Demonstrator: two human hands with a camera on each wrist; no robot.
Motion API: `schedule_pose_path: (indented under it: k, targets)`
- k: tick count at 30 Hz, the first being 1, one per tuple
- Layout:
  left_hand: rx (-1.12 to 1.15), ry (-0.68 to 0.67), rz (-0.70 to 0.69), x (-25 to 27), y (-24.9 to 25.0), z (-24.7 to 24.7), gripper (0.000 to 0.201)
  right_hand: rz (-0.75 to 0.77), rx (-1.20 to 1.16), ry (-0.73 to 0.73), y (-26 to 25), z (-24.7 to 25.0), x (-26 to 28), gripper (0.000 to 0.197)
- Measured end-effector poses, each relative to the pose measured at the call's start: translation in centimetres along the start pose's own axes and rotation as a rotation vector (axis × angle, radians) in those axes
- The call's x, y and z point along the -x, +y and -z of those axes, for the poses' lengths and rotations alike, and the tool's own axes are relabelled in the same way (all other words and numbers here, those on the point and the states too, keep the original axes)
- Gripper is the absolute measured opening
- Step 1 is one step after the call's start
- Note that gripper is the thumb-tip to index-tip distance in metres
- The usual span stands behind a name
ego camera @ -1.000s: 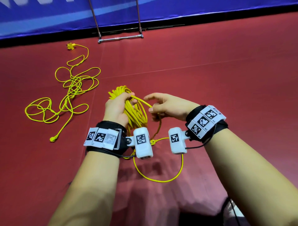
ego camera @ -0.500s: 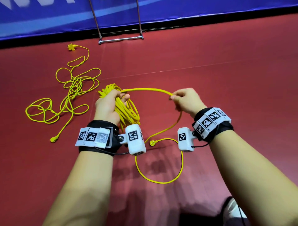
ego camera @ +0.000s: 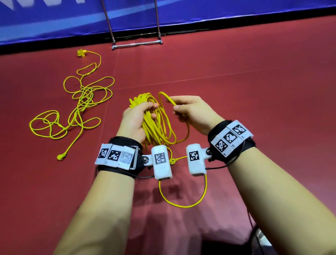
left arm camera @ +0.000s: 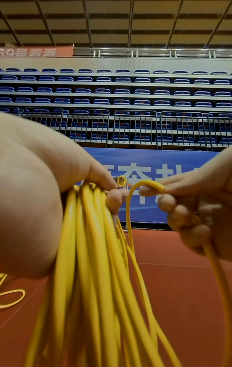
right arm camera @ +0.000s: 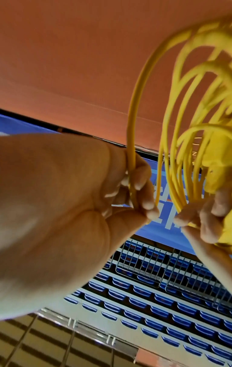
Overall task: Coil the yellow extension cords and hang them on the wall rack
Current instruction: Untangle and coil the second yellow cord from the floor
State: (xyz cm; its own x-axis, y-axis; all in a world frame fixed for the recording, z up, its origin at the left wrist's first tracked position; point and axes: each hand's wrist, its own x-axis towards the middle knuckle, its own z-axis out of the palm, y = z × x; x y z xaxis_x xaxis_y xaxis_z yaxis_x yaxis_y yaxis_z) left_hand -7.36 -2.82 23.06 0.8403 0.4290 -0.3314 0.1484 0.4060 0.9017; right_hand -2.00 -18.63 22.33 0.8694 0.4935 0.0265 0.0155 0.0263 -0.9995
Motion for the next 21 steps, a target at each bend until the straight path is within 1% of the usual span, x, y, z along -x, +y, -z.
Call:
schedule_pose_path:
  k: [2, 4, 6, 8, 10, 12, 14, 18, 21]
  targets:
    - [-0.010, -0.019, 0.021, -0.1, -0.2, -0.1, 0.015, 0.025, -0.073, -0.056, 0.1, -0.5, 0.3, 0.037]
    - [0.010, -0.039, 0.034, -0.2, -0.4, -0.1, 0.009, 0.040, -0.063, -0.076, 0.1, -0.6, 0.5, 0.037]
    - [0.034, -0.068, 0.042, -0.1, -0.6, -0.3, 0.012, 0.034, -0.003, -0.105, 0.2, -0.8, 0.7, 0.036]
    - [0.049, -0.099, 0.049, 0.2, -0.7, -0.6, 0.020, 0.023, 0.055, -0.118, 0.1, -1.2, 0.8, 0.034]
    - [0.074, -0.111, 0.054, 0.4, -0.8, -0.8, 0.026, 0.029, 0.080, -0.097, -0.1, -1.5, 0.8, 0.028]
    - [0.091, -0.109, 0.044, 0.5, -0.7, -1.0, 0.026, 0.044, 0.094, -0.065, -0.4, -1.7, 0.9, 0.021]
    - [0.098, -0.113, 0.036, 0.6, -0.7, -1.1, 0.024, 0.062, 0.078, -0.033, -0.7, -2.0, 1.0, 0.019]
    - [0.081, -0.138, 0.021, 0.9, -0.9, -1.2, 0.015, 0.116, 0.064, 0.070, -0.4, -2.8, 1.1, 0.018]
    - [0.084, -0.157, 0.003, 0.8, -1.0, -1.0, 0.007, 0.142, 0.146, 0.133, 0.3, -3.2, 0.7, 0.020]
